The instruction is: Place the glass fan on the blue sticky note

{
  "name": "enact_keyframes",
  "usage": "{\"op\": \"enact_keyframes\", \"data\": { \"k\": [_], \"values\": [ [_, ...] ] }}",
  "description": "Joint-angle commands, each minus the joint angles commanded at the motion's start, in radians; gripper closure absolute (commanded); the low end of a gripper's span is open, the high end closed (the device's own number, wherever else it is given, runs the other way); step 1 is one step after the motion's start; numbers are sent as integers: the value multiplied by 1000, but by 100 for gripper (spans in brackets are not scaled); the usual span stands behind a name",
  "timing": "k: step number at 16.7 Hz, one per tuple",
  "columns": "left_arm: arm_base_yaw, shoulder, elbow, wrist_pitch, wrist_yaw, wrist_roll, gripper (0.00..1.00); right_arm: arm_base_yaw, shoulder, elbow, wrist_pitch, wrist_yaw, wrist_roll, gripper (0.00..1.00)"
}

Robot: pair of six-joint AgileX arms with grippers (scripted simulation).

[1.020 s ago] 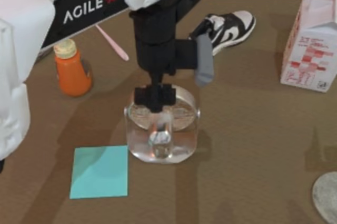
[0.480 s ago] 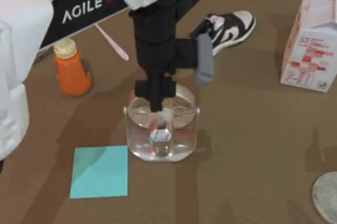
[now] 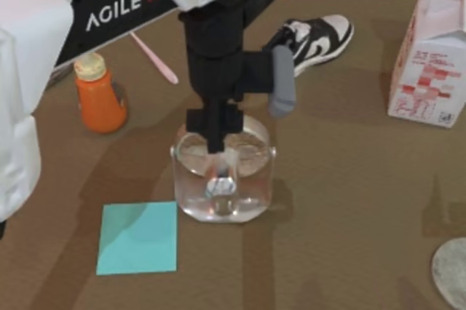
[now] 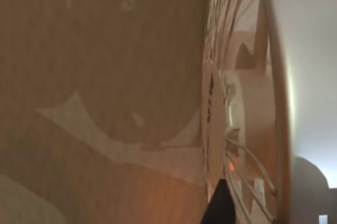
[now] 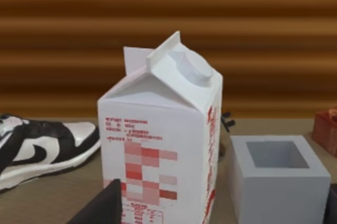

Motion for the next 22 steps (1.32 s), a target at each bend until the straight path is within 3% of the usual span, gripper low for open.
{"op": "enact_keyframes", "data": {
  "k": [7,14,18,22],
  "values": [
    [17,17,209,-189,1,-2,100,0,0,0,0,0,0,0],
    [10,12,204,-200,-5,-29,100,0,0,0,0,0,0,0],
    [7,-7,159,-244,-33,-212,100,0,0,0,0,0,0,0],
    [10,-58,83,-288,-69,-563,100,0,0,0,0,0,0,0]
  ]
}}
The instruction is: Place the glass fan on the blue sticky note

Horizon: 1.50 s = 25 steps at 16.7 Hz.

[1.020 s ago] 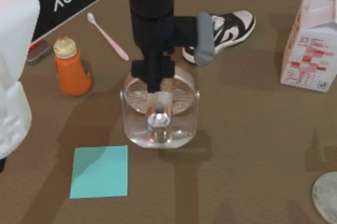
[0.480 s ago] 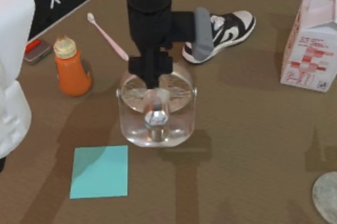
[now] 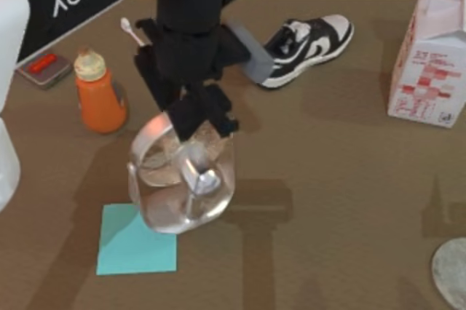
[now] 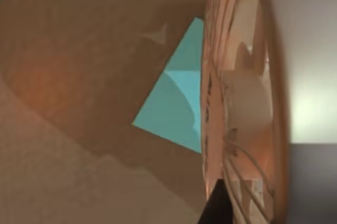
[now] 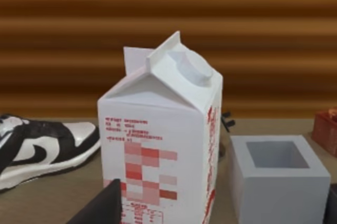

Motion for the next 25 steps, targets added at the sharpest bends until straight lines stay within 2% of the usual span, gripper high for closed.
{"op": "enact_keyframes", "data": {
  "k": [3,8,12,15,18,20,23,25],
  "values": [
    [7,-64,-72,-14,-23,-366,100,0,0,0,0,0,0,0],
    [22,-198,-211,8,-37,-1069,100,0,0,0,0,0,0,0],
    [36,-306,-335,55,-24,-1610,100,0,0,0,0,0,0,0],
    [48,-377,-427,101,-1,-1959,100,0,0,0,0,0,0,0],
    [61,-441,-514,154,28,-2234,100,0,0,0,0,0,0,0],
    [70,-478,-562,188,46,-2373,100,0,0,0,0,0,0,0],
    [81,-516,-610,227,67,-2499,100,0,0,0,0,0,0,0],
    [84,-528,-624,240,74,-2534,100,0,0,0,0,0,0,0]
  ]
}}
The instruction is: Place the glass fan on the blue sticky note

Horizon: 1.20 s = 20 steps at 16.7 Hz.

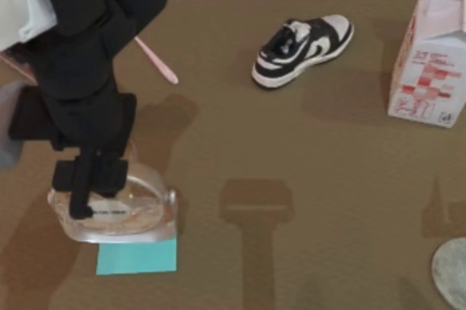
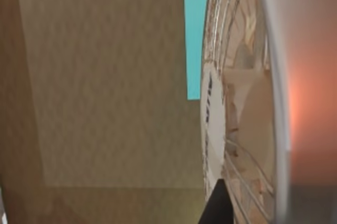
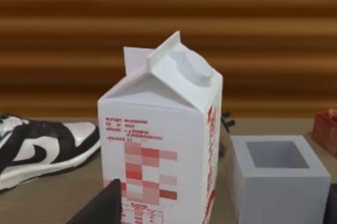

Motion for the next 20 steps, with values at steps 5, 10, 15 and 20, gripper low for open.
{"op": "enact_keyframes", "data": {
  "k": [5,10,15,20],
  "values": [
    [-5,4,3,-2,-1,3,100,0,0,0,0,0,0,0],
    [6,9,-80,92,-2,8,100,0,0,0,0,0,0,0],
    [10,14,-123,137,0,10,100,0,0,0,0,0,0,0],
    [10,14,-123,137,0,10,70,0,0,0,0,0,0,0]
  ]
}}
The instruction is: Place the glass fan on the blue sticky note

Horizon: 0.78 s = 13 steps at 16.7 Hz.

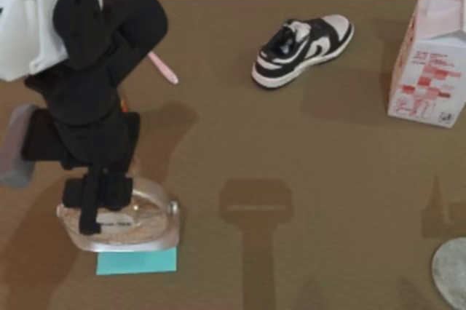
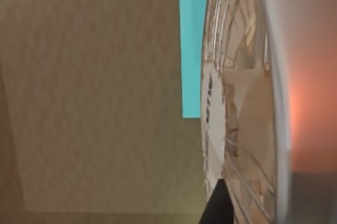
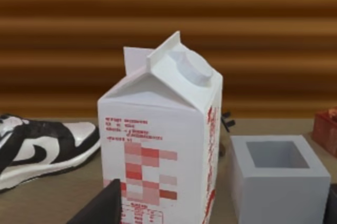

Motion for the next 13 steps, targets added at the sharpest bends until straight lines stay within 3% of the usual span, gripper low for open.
{"op": "enact_keyframes", "data": {
  "k": [9,13],
  "values": [
    [0,0,0,0,0,0,2,0,0,0,0,0,0,0],
    [0,0,0,0,0,0,0,0,0,0,0,0,0,0]
  ]
}}
